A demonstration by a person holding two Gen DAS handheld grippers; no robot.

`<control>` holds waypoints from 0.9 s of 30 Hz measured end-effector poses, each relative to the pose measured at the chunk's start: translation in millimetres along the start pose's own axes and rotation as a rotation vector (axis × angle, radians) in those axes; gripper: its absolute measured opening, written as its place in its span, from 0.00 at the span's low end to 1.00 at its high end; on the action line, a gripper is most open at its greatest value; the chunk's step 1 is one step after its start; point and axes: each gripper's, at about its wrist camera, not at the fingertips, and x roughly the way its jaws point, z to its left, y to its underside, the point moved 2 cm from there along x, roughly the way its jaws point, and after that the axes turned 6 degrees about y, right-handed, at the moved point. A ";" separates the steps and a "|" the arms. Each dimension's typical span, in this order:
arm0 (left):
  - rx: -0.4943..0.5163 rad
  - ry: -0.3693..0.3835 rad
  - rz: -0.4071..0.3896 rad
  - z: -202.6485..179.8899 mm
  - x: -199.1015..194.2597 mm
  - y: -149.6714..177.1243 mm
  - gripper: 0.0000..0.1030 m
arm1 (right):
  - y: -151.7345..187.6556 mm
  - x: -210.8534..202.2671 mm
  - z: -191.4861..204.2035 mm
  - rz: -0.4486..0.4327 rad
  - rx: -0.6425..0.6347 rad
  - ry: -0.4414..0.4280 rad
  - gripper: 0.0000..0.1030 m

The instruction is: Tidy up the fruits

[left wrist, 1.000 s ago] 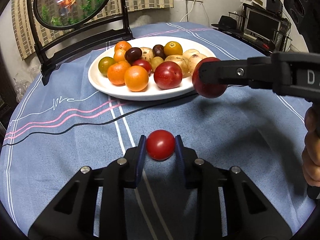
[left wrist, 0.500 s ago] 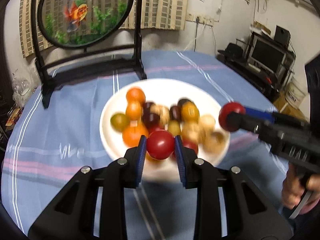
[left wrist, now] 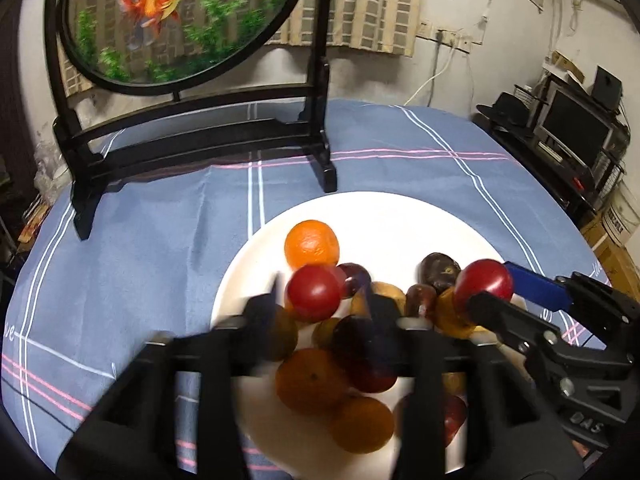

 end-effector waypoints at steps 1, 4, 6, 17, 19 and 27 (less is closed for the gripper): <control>-0.019 -0.027 -0.032 2.2 -7.7 0.4 0.96 | -0.1 -4.6 0.8 -0.009 -0.001 -0.001 0.56; -0.015 -0.059 -0.070 2.2 -29.1 5.0 0.96 | -2.5 -25.7 3.0 -0.033 -0.011 0.005 0.60; -0.007 -0.064 -0.072 1.0 -45.2 11.7 0.96 | -0.9 -41.3 3.3 -0.043 -0.005 -0.003 0.61; 0.054 -0.085 -0.159 -25.4 -144.5 80.9 0.98 | 58.8 -133.9 25.0 -0.172 -0.087 0.033 0.99; 0.065 -0.090 -0.151 -30.2 -154.2 99.3 0.98 | 73.9 -136.1 26.3 -0.153 -0.110 0.052 0.99; 0.092 -0.134 -0.110 -37.1 -146.2 153.2 0.98 | 118.0 -129.1 30.8 -0.050 -0.152 0.068 0.99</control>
